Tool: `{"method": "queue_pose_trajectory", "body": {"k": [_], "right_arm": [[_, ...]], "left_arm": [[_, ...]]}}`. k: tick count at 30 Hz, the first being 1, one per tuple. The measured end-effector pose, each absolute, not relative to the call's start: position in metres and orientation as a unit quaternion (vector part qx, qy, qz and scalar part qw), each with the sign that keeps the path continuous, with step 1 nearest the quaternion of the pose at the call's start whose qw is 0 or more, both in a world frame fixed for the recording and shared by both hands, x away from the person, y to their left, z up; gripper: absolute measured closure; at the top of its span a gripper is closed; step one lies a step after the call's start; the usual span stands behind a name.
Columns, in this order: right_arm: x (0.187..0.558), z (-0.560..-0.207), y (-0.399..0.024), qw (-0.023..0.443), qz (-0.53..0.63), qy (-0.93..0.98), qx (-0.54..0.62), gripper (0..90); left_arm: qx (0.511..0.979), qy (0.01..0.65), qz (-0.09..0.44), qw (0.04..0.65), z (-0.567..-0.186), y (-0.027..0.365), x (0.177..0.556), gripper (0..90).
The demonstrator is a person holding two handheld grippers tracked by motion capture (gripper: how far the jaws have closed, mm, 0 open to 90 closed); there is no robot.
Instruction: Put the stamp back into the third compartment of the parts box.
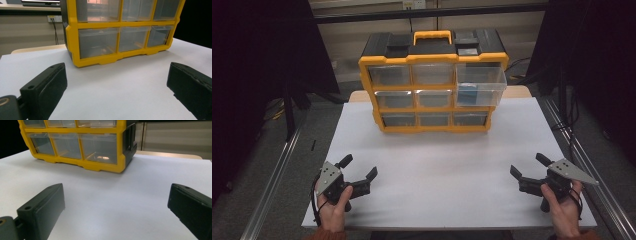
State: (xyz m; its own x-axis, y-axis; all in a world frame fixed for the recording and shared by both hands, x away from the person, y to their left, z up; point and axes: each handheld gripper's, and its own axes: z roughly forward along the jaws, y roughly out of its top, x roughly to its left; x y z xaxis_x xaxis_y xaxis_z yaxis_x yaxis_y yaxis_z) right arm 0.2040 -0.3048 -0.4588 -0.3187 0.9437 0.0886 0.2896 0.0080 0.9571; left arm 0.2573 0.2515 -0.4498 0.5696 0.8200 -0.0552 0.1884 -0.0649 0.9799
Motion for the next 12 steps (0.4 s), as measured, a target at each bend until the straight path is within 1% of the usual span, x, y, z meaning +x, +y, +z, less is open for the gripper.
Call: {"method": "queue_pose_trajectory", "body": {"k": [3,5,12], "right_arm": [[0.2049,-0.4584,-0.3064,0.327,0.51,0.627,0.49,1.1],[0.2073,-0.4589,-0.3055,0.318,0.512,0.63,0.489,0.7],[0.211,-0.4587,-0.302,0.314,0.514,0.64,0.477,0.6]], "left_arm": [[0.672,0.371,0.276,0.578,-0.448,0.2516,0.2585,3.1],[0.671,0.371,0.275,0.579,-0.4484,0.2505,0.2597,3.1],[0.673,0.371,0.274,0.578,-0.4494,0.2478,0.2614,3.2]]}}
